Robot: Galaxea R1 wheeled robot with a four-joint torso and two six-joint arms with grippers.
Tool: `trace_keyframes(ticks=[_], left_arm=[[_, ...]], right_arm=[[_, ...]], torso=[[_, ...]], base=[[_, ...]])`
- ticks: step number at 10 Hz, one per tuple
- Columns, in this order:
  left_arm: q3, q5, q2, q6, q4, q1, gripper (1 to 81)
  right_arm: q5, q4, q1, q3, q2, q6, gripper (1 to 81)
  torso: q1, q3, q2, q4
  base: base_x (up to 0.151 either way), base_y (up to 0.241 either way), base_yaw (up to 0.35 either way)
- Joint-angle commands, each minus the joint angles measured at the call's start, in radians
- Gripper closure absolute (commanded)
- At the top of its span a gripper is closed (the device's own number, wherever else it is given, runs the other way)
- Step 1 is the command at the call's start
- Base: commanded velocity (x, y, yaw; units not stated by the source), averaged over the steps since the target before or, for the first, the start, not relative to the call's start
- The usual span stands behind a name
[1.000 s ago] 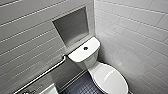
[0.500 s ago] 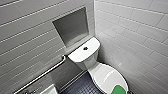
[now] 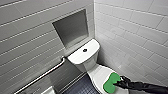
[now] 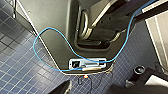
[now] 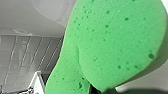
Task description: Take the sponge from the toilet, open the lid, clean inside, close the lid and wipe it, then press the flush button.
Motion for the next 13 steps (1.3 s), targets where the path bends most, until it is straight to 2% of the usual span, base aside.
trace_keyframes(ticks=[1, 3, 4, 5, 7, 10, 11, 12, 13], left_arm=[[-0.011, 0.063, -0.026, -0.001, 0.001, 0.019, 1.0], [-0.027, 0.062, -0.017, -0.001, 0.001, 0.022, 1.0], [-0.034, 0.062, -0.014, -0.001, 0.001, 0.022, 1.0], [-0.039, 0.062, -0.012, -0.001, 0.001, 0.022, 1.0], [-0.041, 0.062, -0.008, -0.001, 0.001, 0.022, 1.0], [-0.041, 0.062, -0.007, -0.001, 0.003, 0.027, 1.0], [-0.041, 0.062, -0.007, -0.001, 0.001, 0.027, 1.0], [-0.041, 0.062, -0.007, -0.001, 0.003, 0.028, 1.0], [-0.042, 0.062, -0.007, -0.001, 0.001, 0.027, 1.0]], right_arm=[[-0.09, 0.02, 0.145, -0.056, 0.056, 0.01, 81.1], [-0.09, 0.02, 0.177, -0.099, 0.09, 0.01, 81.1], [-0.098, 0.022, 0.208, -0.106, 0.093, 0.015, 81.1], [-0.127, 0.019, 0.248, -0.109, 0.095, 0.039, 81.1], [-0.17, 0.017, 0.318, -0.13, 0.127, 0.059, 81.1], [-0.182, 0.017, 0.331, -0.222, 0.203, 0.059, 81.1], [-0.182, 0.012, 0.329, -0.247, 0.222, 0.059, 81.1], [-0.181, 0.02, 0.331, -0.274, 0.24, 0.064, 81.1], [-0.181, 0.022, 0.331, -0.348, 0.274, 0.151, 81.1]], torso=[[0.0, -0.093, 0.0, 0.0], [0.005, -0.156, -0.007, 0.0], [0.006, -0.098, -0.007, 0.0], [0.071, -0.126, -0.106, 0.0], [0.079, -0.139, -0.119, 0.0], [0.141, -0.146, -0.219, 0.0], [0.099, -0.24, -0.156, 0.0], [0.116, -0.148, -0.184, 0.0], [0.119, -0.154, -0.191, 0.0]], base=[[0.0, 0.0, 0.0], [0.0, 0.0, 0.0], [0.0, 0.0, 0.0], [0.0, 0.0, 0.0], [0.0, 0.0, 0.0], [0.0, 0.0, 0.0], [0.0, 0.0, 0.0], [0.0, 0.0, 0.0], [0.0, 0.0, 0.0]])
